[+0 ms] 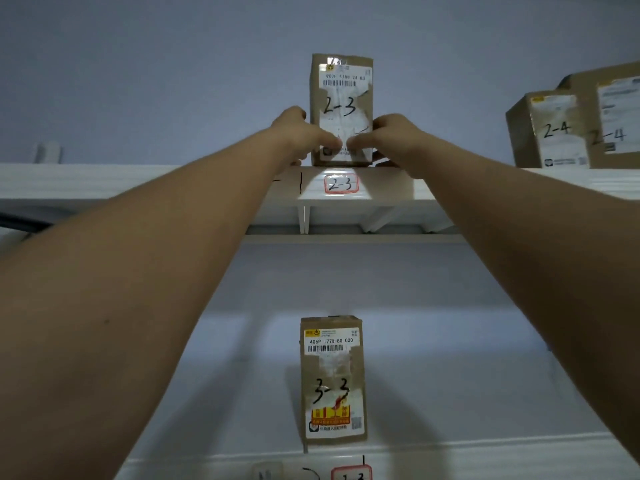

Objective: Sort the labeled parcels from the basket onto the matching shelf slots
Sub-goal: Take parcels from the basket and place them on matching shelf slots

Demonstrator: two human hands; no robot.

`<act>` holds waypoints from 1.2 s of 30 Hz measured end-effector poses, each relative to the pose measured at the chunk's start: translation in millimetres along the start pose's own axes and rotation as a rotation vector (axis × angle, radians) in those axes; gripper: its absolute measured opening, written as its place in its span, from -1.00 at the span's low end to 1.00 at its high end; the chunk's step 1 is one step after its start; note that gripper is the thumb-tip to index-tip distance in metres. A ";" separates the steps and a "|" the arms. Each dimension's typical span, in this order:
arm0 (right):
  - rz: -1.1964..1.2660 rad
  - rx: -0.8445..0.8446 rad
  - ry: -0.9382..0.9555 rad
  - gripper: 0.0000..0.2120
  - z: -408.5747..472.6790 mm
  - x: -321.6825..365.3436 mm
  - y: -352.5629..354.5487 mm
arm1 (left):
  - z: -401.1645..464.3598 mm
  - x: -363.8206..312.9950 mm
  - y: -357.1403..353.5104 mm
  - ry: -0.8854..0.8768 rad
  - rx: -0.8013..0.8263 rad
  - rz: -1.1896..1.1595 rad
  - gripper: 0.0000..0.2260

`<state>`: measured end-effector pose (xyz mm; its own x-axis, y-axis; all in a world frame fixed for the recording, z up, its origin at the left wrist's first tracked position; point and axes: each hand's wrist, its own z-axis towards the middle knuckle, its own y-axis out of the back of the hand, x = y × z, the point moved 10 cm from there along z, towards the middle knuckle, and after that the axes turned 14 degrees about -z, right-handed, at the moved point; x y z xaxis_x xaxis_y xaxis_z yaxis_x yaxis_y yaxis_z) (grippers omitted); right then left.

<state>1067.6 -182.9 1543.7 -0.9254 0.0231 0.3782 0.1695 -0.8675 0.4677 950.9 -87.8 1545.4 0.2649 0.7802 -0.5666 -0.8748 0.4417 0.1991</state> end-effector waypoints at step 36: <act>-0.298 -0.057 -0.027 -0.63 9.0 -3.9 -7.3 | 6.0 16.2 4.9 0.105 -0.019 0.196 -0.35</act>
<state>1073.0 -172.1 1546.0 -0.9219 0.2938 0.2524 -0.1284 -0.8466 0.5165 953.4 -70.3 1542.0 0.0462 0.7992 -0.5993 -0.9132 0.2770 0.2989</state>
